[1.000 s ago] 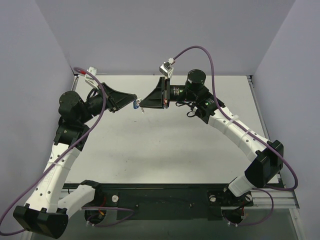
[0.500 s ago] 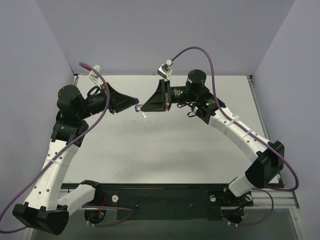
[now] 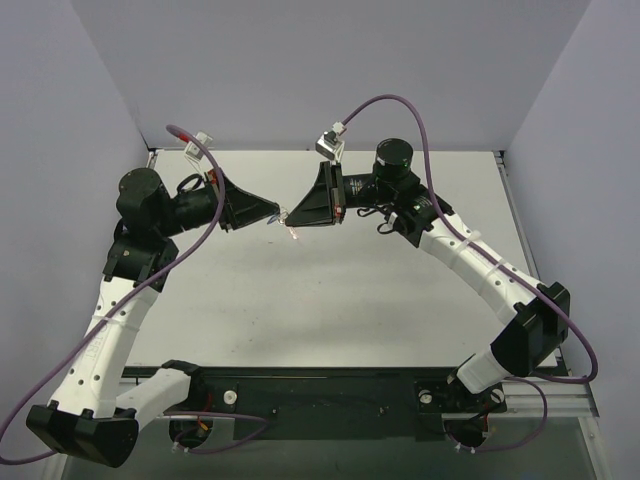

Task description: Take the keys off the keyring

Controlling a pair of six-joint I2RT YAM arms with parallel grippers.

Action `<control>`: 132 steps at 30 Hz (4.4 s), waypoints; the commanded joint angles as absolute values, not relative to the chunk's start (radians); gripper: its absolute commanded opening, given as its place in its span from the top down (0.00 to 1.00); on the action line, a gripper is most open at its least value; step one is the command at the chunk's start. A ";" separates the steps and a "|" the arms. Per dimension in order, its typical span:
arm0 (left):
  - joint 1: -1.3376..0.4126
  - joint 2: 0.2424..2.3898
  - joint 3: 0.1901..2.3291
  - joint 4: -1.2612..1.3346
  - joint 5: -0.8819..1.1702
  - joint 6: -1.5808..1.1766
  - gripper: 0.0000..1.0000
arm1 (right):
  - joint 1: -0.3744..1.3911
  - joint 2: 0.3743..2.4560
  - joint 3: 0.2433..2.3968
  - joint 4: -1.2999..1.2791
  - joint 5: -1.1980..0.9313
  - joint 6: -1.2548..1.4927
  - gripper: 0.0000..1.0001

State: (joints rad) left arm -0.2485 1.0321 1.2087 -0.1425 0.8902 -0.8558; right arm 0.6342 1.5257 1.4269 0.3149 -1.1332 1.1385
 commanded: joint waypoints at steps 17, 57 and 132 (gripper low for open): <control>-0.340 1.068 1.305 -0.251 1.065 -0.741 1.00 | 0.609 1.482 1.456 0.321 -1.161 1.121 1.00; -0.433 1.131 1.420 -0.666 0.856 -0.465 1.00 | 0.485 1.451 1.483 -0.075 -0.922 0.859 1.00; -0.354 1.551 1.316 -0.308 0.249 -0.726 0.14 | 0.486 1.394 1.545 -0.951 -0.127 0.489 0.08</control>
